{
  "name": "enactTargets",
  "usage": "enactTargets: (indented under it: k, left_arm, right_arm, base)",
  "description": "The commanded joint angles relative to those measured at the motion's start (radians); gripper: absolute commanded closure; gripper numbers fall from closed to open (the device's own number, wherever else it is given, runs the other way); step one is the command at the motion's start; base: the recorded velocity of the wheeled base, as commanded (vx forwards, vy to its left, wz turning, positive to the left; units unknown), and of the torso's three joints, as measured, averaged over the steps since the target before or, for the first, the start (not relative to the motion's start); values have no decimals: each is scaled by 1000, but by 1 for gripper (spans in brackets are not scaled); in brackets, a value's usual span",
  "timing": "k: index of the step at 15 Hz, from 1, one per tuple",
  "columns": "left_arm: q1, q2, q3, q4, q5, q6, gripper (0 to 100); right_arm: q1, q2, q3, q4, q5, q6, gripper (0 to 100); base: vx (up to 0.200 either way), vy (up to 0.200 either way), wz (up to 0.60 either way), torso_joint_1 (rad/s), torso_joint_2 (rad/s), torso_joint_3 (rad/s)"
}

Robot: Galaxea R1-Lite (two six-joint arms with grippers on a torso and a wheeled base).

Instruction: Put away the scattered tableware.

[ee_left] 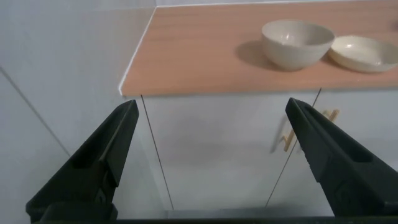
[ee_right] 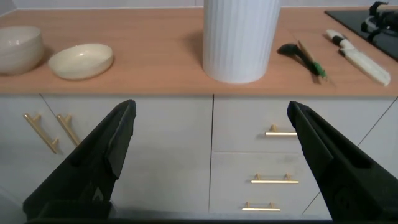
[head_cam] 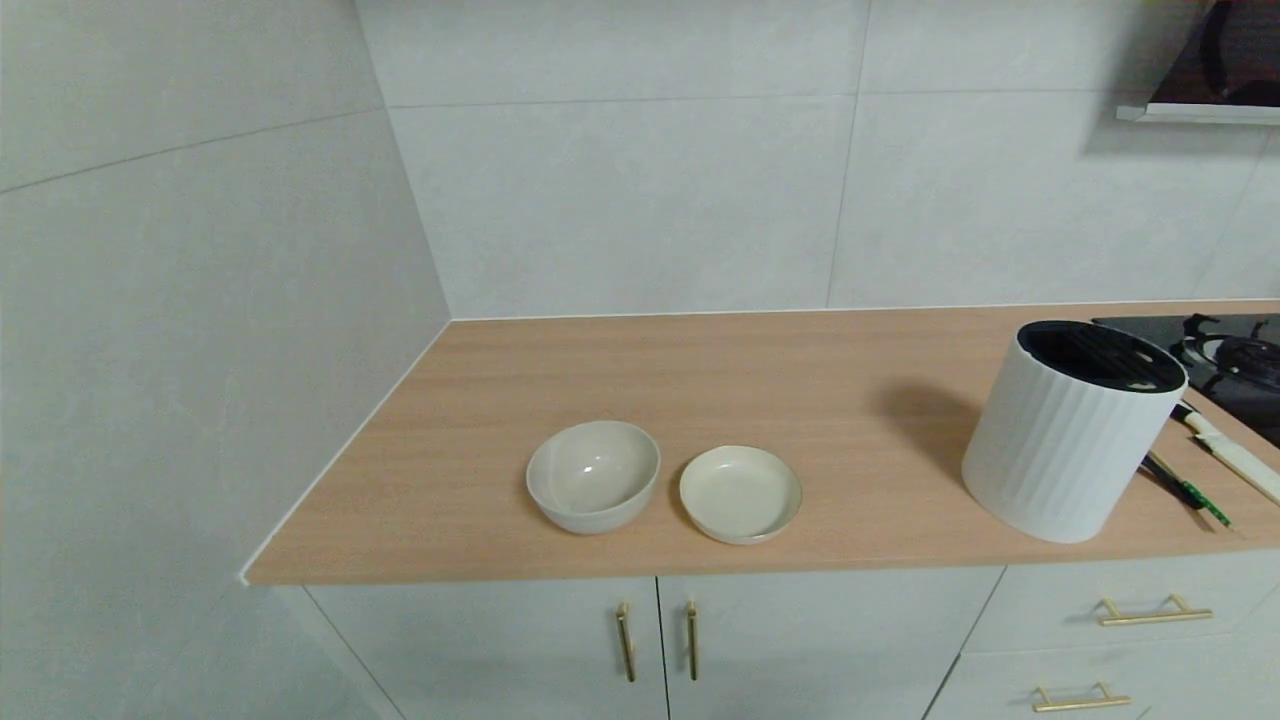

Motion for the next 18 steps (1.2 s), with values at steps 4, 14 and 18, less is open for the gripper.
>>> enactTargets:
  k: [4,14,18]
  left_arm:
    - [0,0,0,0,0,0,0]
    - [2,0,0,0,0,0,0]
    - [2,0,0,0,0,0,0]
  right_arm:
    - [0,1,0,0,0,0,0]
    - [0,1,0,0,0,0,0]
    - [0,1,0,0,0,0,0]
  base:
    - [0,0,0,-246,557,301]
    - [0,0,0,-225,520,292]
    - [0,0,0,-187,475,284]
